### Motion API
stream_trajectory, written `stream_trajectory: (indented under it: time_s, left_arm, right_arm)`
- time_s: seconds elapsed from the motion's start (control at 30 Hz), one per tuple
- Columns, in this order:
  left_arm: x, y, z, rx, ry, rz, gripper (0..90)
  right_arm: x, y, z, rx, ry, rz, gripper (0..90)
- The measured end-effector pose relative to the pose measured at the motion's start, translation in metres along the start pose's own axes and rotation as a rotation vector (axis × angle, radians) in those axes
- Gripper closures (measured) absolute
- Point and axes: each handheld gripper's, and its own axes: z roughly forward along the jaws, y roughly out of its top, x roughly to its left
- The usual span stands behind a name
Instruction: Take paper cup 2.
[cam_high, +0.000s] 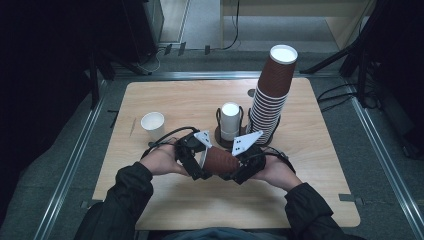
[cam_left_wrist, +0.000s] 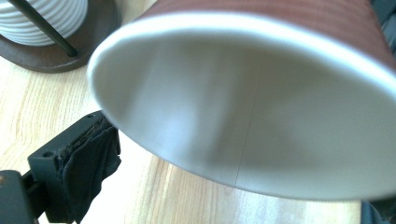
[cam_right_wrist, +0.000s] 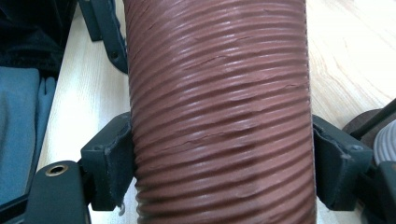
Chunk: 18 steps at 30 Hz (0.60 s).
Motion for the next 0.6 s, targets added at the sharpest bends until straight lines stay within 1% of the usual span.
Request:
stream_trajectory:
  time_s: [0.03,0.07,0.1,0.13,0.17,0.2,0.27,0.3,0.33,0.37,0.4,0.43,0.5,0.57,0.6]
  left_arm:
    - [0.001,-0.001,-0.002,-0.02,-0.001,-0.011,0.0]
    - [0.001,-0.003,-0.004,-0.042,-0.013,-0.023,0.0]
    - [0.002,-0.005,-0.006,-0.062,-0.024,-0.024,0.0]
    - [0.002,-0.007,-0.007,-0.072,-0.029,-0.025,0.0]
    - [0.002,-0.008,-0.009,-0.082,-0.032,-0.024,0.0]
    - [0.003,-0.01,-0.01,-0.093,-0.039,-0.028,0.0]
    - [0.003,-0.012,-0.012,-0.11,-0.038,-0.029,0.0]
    - [0.003,-0.014,-0.013,-0.125,-0.039,-0.037,0.0]
    - [0.004,-0.015,-0.014,-0.139,-0.038,-0.042,0.0]
    - [0.003,-0.017,-0.016,-0.168,-0.037,-0.056,0.0]
    - [0.004,-0.018,-0.018,-0.18,-0.043,-0.061,0.0]
    - [0.004,-0.019,-0.019,-0.199,-0.047,-0.068,0.0]
    - [0.004,-0.02,-0.02,-0.216,-0.054,-0.076,0.0]
    - [0.003,-0.02,-0.02,-0.22,-0.053,-0.072,0.0]
    - [0.003,-0.019,-0.02,-0.226,-0.06,-0.072,0.0]
  right_arm:
    - [-0.001,0.0,-0.001,-0.01,-0.009,-0.01,20.1]
    - [-0.001,0.0,-0.002,-0.012,-0.007,-0.005,20.1]
    - [-0.001,0.0,-0.003,-0.013,-0.002,0.002,20.1]
    - [-0.001,0.0,-0.004,-0.017,-0.006,0.01,20.1]
    - [-0.002,0.0,-0.004,-0.029,-0.011,-0.003,20.1]
    - [-0.002,0.0,-0.005,-0.03,-0.005,0.007,20.2]
    - [-0.002,-0.001,-0.007,-0.041,-0.001,0.01,20.1]
    - [-0.002,-0.001,-0.008,-0.049,-0.002,0.01,20.1]
    - [-0.003,-0.001,-0.008,-0.059,-0.009,0.0,20.1]
    - [-0.003,-0.001,-0.009,-0.056,-0.003,0.009,20.1]
    - [-0.003,-0.001,-0.009,-0.066,-0.006,0.001,20.1]
    - [-0.003,-0.001,-0.009,-0.063,0.0,0.01,20.1]
    - [-0.003,-0.001,-0.01,-0.069,0.0,0.01,20.1]
    - [-0.003,-0.001,-0.01,-0.08,0.003,0.011,20.1]
    - [-0.003,-0.001,-0.011,-0.085,0.006,0.011,20.1]
